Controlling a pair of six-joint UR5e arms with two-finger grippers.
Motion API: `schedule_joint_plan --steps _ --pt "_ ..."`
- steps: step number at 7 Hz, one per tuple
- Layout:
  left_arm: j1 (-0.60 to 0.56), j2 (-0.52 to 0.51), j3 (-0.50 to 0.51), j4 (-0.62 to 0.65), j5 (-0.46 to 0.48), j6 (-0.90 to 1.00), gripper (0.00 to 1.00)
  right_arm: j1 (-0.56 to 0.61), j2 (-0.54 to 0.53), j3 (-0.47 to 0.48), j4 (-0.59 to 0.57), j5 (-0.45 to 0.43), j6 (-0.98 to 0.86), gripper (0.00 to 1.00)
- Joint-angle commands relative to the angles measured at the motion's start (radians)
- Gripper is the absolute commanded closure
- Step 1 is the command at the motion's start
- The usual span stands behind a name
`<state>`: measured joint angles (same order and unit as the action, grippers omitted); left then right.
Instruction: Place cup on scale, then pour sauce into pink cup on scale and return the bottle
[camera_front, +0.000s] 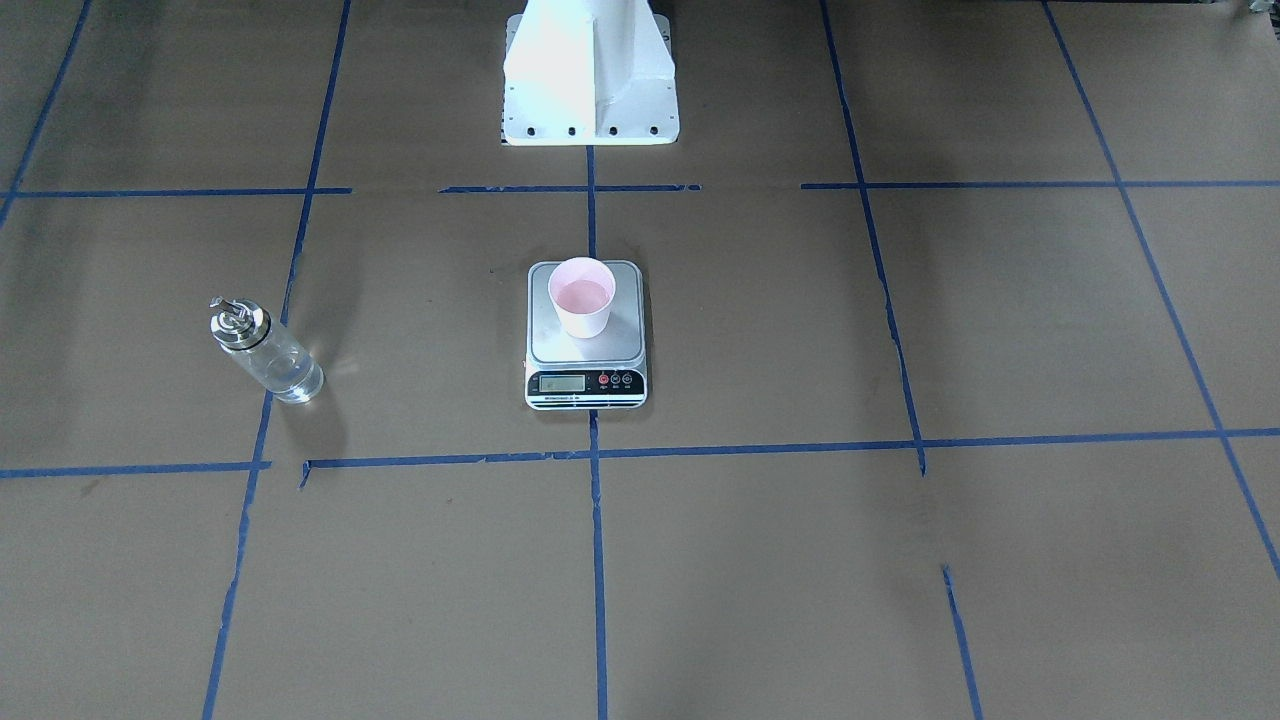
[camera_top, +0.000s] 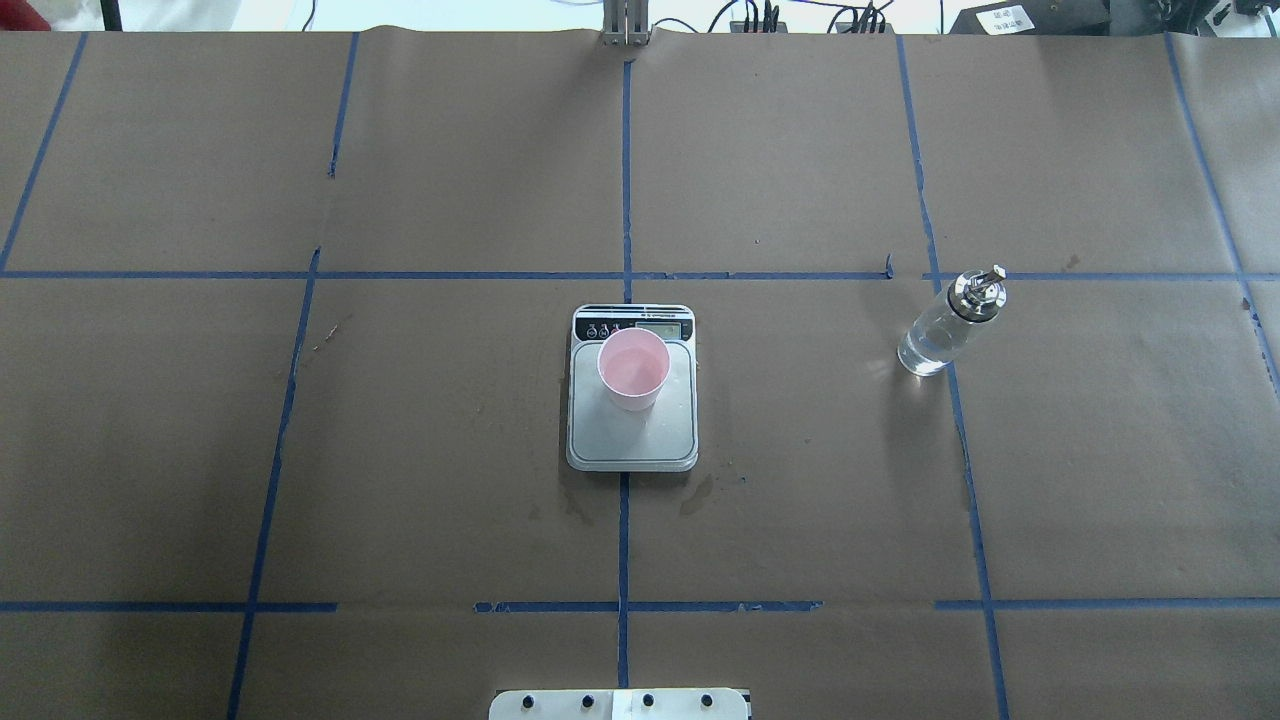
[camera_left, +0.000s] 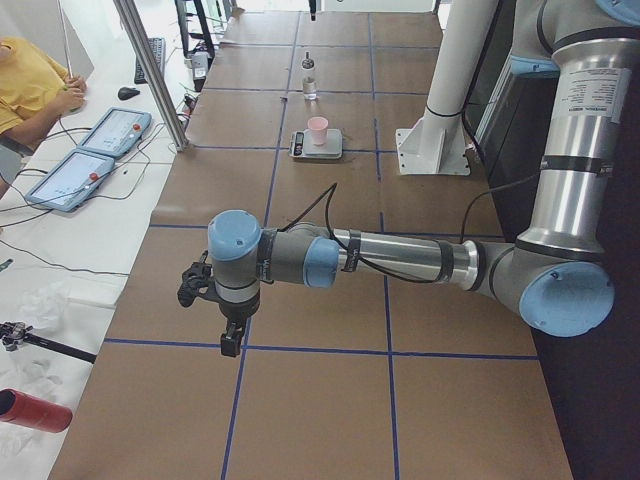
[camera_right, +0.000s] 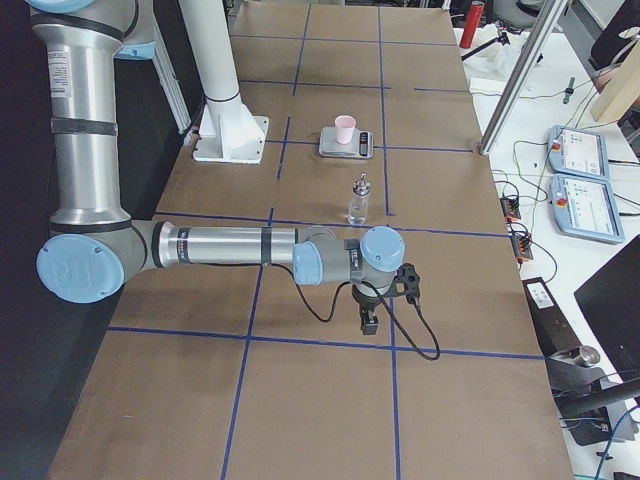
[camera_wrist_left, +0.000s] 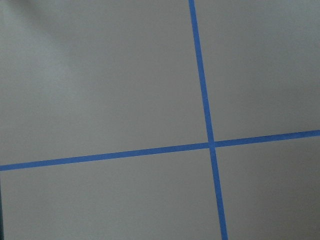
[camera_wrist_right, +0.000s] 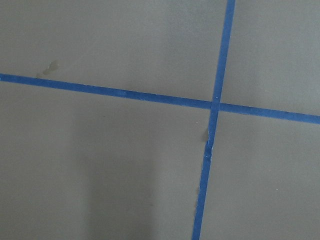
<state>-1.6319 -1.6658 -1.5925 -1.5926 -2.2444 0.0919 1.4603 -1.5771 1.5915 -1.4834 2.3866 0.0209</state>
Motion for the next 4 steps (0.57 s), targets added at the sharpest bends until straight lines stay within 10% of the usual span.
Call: schedule_joint_plan --steps 1,4 --pt "0.001 0.009 -0.054 0.002 0.0 0.0 0.0 0.0 0.0 0.011 0.002 0.002 0.004 0.0" --pt "0.003 0.003 -0.066 -0.004 -0.001 0.005 0.0 -0.001 0.003 0.019 0.0 0.003 0.007 0.0"
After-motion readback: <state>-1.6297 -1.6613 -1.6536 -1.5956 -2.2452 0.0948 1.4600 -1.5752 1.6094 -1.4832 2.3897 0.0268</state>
